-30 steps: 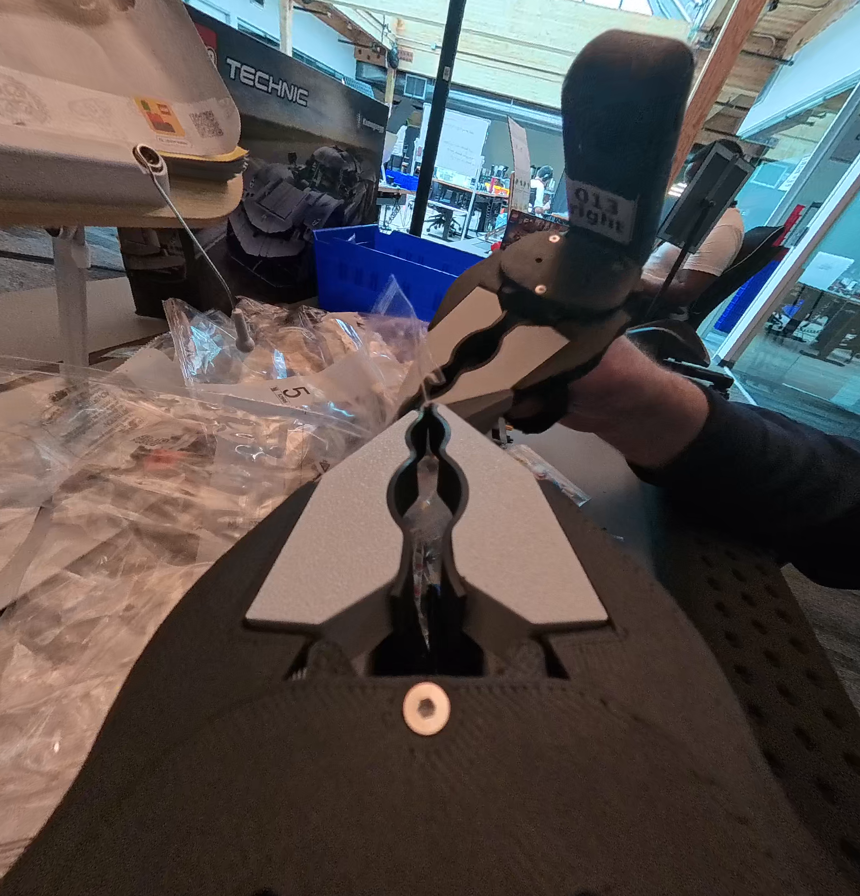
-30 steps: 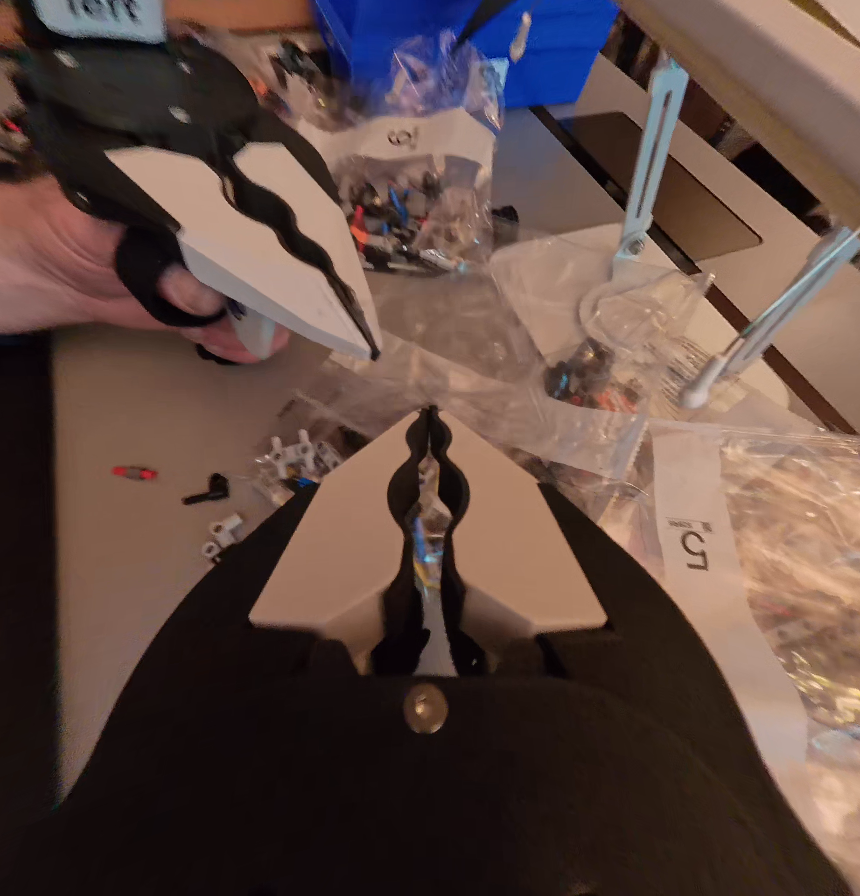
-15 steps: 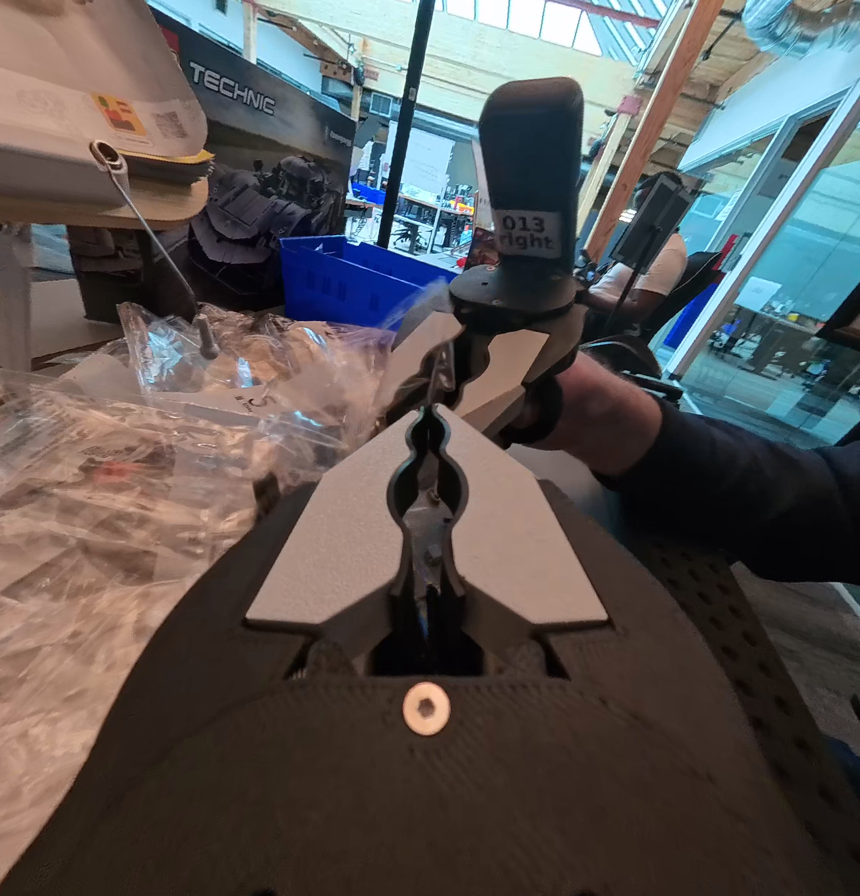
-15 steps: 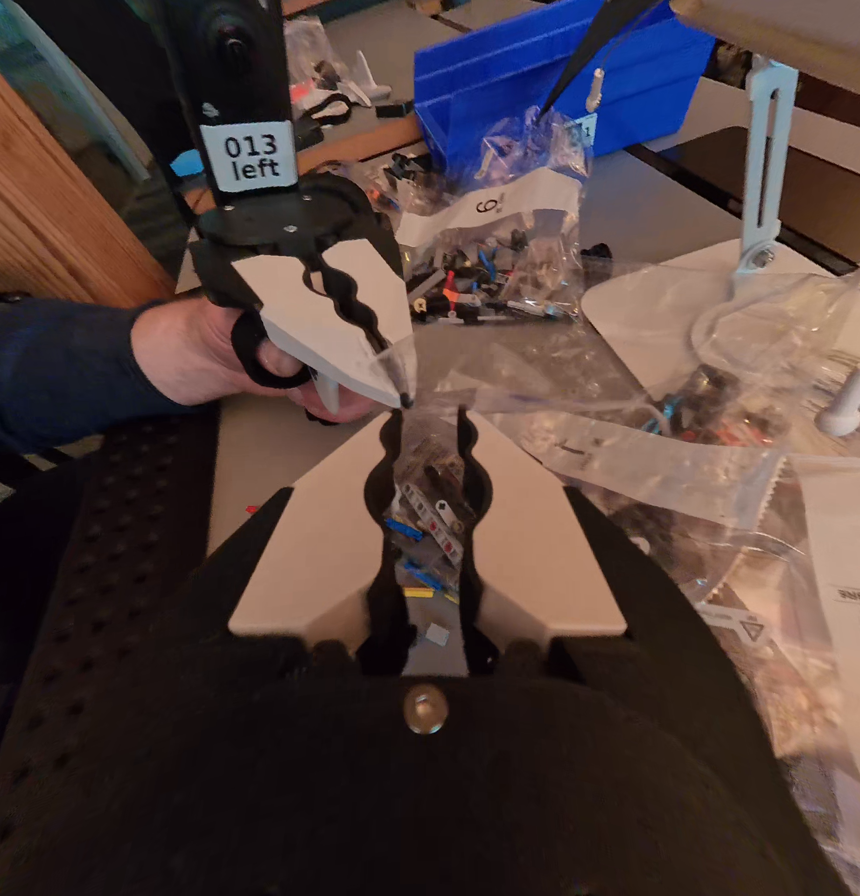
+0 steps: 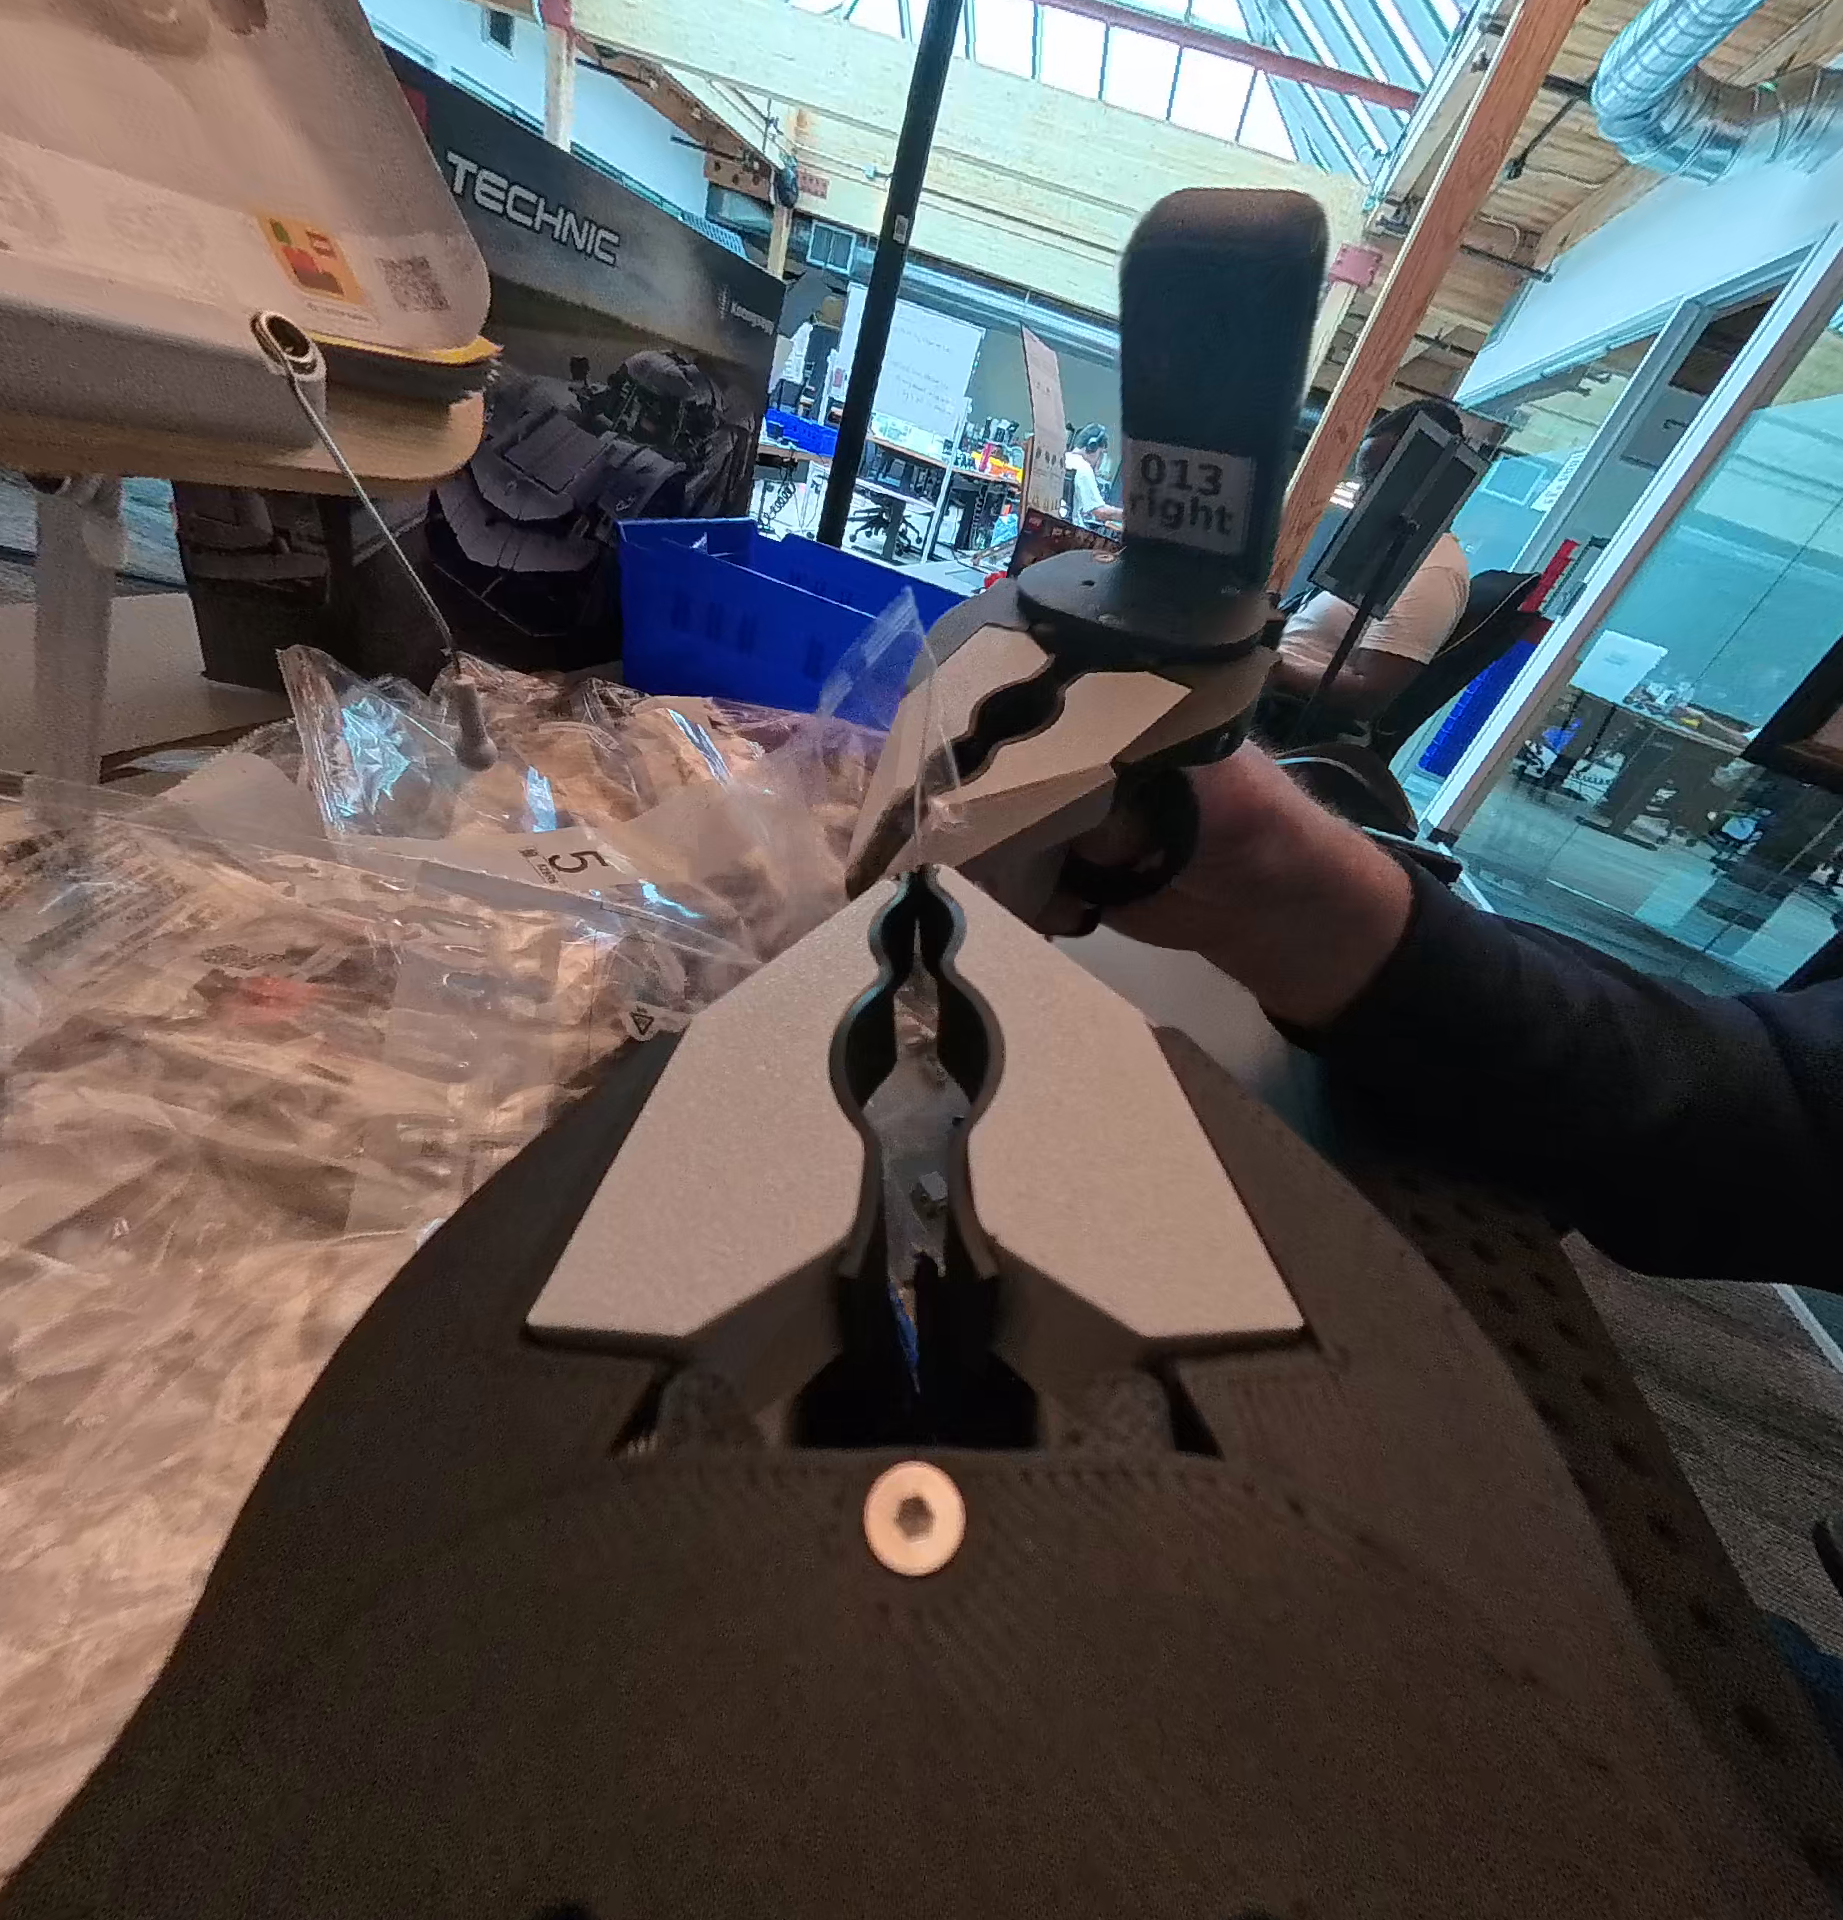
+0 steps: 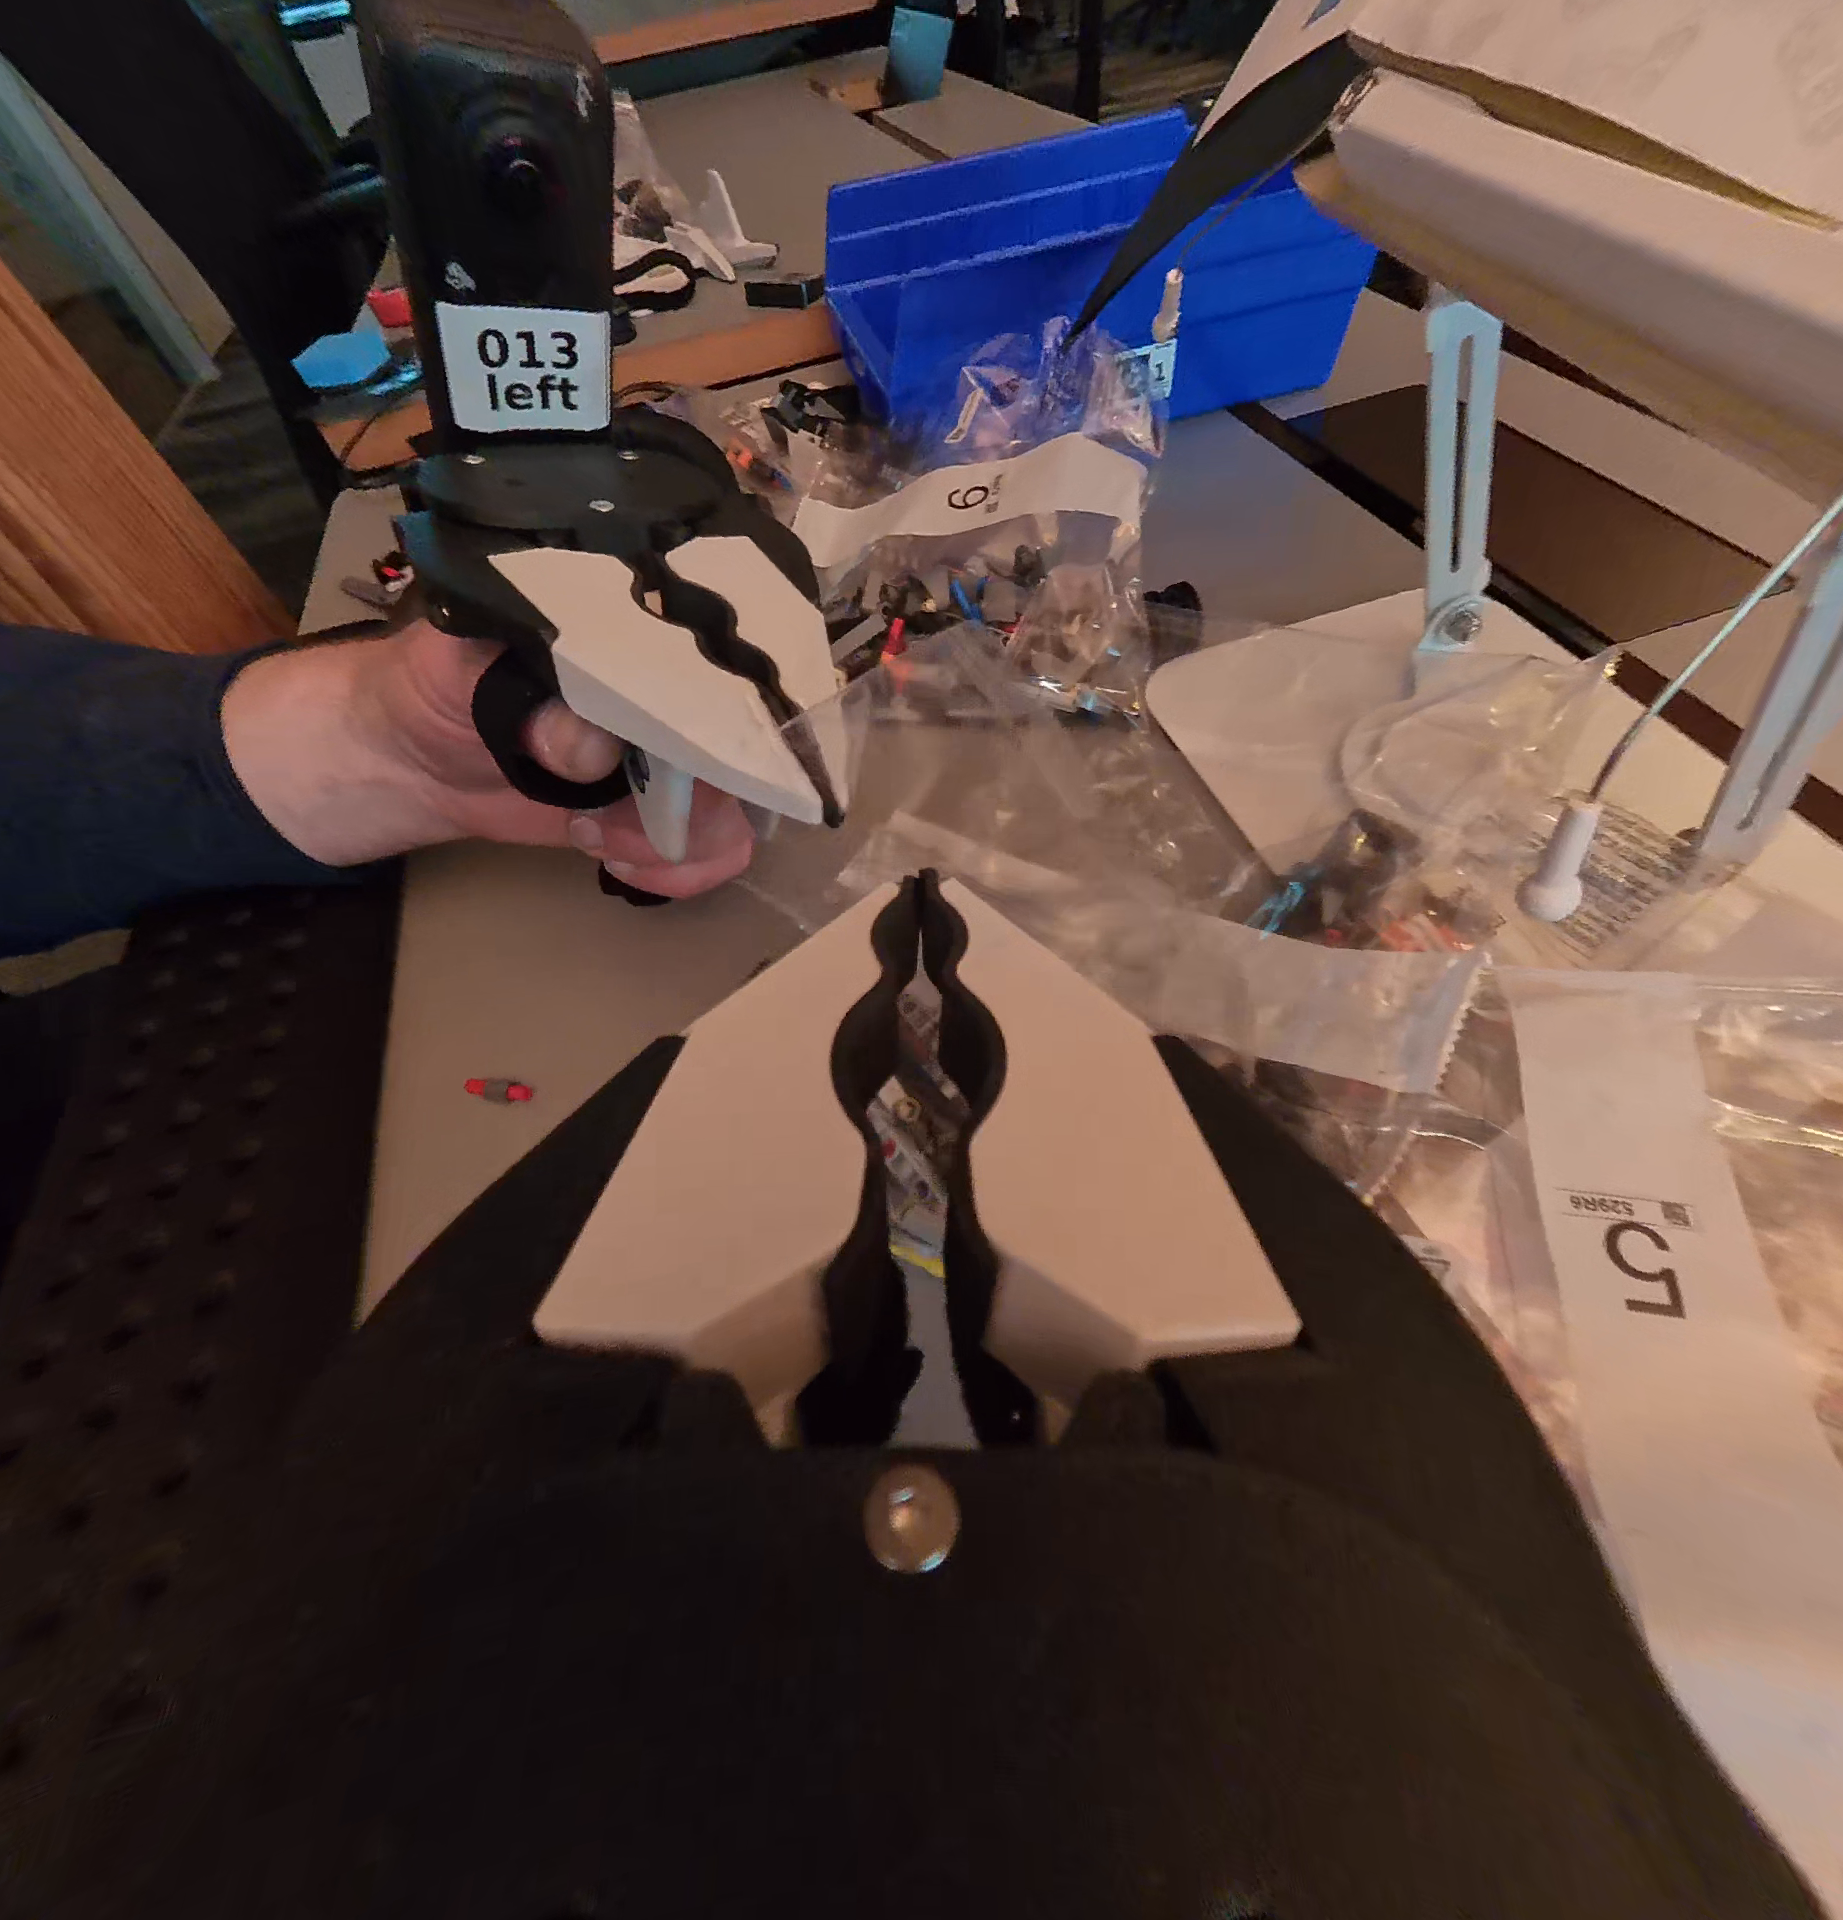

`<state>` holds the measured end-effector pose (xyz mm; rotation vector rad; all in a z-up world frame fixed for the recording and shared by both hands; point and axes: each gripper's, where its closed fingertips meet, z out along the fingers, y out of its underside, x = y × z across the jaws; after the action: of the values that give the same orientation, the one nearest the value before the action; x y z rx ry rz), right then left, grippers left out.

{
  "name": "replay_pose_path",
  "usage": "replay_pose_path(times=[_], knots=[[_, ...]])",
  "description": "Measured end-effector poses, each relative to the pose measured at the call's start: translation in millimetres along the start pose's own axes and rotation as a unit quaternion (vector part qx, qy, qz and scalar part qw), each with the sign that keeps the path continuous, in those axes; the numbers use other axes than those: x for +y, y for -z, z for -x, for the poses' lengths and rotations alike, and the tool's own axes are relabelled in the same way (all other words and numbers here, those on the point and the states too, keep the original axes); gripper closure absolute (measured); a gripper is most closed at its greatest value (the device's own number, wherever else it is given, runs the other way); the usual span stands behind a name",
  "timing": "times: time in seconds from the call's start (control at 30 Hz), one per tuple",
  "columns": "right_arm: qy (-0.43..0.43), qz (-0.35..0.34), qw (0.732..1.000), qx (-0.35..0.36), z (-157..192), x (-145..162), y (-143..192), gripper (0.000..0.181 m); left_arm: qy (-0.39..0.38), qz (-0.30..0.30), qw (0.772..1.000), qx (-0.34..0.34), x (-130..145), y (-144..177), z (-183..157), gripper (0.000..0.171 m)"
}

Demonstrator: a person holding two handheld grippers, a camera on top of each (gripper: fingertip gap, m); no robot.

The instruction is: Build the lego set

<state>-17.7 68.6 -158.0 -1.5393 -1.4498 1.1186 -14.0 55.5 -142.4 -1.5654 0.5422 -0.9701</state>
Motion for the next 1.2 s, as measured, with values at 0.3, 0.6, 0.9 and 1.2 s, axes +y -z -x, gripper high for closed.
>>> replay_pose_path(times=[0.3,0.6,0.9,1.2], knots=[[-0.015,0.033,0.999,-0.009,4,12,-14,0.149,0.011,-0.006,1.000,0.017,0,-2,-4,0.171],[-0.068,0.006,0.997,-0.022,-1,9,-18,0.155,0.022,0.004,0.999,0.036,6,-6,-10,0.171],[-0.064,-0.014,0.998,-0.016,-5,4,-13,0.181,0.022,0.008,0.999,0.038,8,-7,-10,0.171],[-0.084,-0.017,0.996,-0.032,-4,3,-8,0.152,0.026,0.001,0.999,0.038,6,-5,-8,0.171]])
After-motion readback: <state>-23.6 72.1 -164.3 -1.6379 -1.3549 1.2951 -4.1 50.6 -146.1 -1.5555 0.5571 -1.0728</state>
